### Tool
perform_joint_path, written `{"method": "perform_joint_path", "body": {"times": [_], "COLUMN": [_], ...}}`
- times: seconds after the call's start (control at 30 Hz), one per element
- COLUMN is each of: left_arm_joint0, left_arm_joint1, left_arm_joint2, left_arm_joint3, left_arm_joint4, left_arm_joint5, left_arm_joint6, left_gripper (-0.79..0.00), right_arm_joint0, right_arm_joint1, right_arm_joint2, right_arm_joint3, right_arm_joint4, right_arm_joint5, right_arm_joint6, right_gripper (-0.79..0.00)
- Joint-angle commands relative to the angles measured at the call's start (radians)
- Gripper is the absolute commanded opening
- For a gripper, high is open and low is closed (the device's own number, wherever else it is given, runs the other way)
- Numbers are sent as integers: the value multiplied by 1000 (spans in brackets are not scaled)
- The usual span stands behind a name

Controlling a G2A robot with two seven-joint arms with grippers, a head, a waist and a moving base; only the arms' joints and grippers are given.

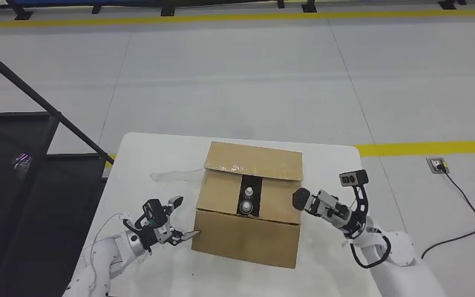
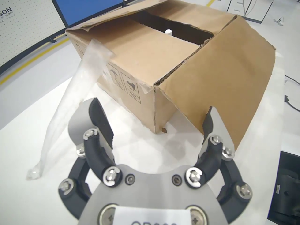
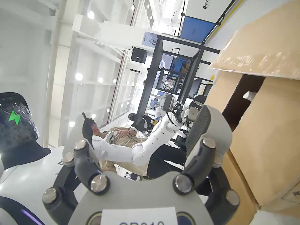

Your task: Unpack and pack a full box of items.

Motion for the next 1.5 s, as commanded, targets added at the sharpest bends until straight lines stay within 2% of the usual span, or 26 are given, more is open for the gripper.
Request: {"method": "perform_joint_path", "body": {"times": [0.0, 0.07, 0.2, 0.3, 0.53, 0.7, 0.8, 1.07, 1.27, 1.47], "left_arm_joint0": [6, 14, 27, 30, 30, 26, 25, 25, 25, 23], "left_arm_joint1": [-1, 1, 5, 7, 12, 15, 16, 15, 16, 16], "left_arm_joint2": [4, 8, 6, 8, 19, 28, 34, 49, 58, 69], "left_arm_joint3": [-7, -26, -41, -45, -48, -43, -37, -16, -9, -10], "left_arm_joint4": [-6, -7, -10, -13, -14, -21, -28, -68, -92, -103], "left_arm_joint5": [10, 13, 24, 31, 36, 42, 50, 81, 94, 103], "left_arm_joint6": [-5, -14, -16, -18, -24, -30, -37, -56, -68, -70], "left_gripper": [0, 0, 0, 0, 0, 0, 0, 0, 0, 0], "right_arm_joint0": [26, 49, 93, 115, 184, 302, 389, 619, 728, 807], "right_arm_joint1": [-4, -10, -16, -20, -40, -62, -79, -142, -192, -239], "right_arm_joint2": [-17, -39, -58, -59, -81, -124, -162, -272, -343, -408], "right_arm_joint3": [22, 54, 114, 146, 205, 302, 378, 643, 794, 935], "right_arm_joint4": [-33, -40, -26, -17, -24, -147, -182, -245, -256, -327], "right_arm_joint5": [102, 171, 248, 243, 166, 143, 154, 136, 145, 193], "right_arm_joint6": [-81, -129, -130, -133, -240, -419, -459, -527, -501, -548], "right_gripper": [0, 0, 0, 0, 0, 0, 0, 0, 0, 0]}}
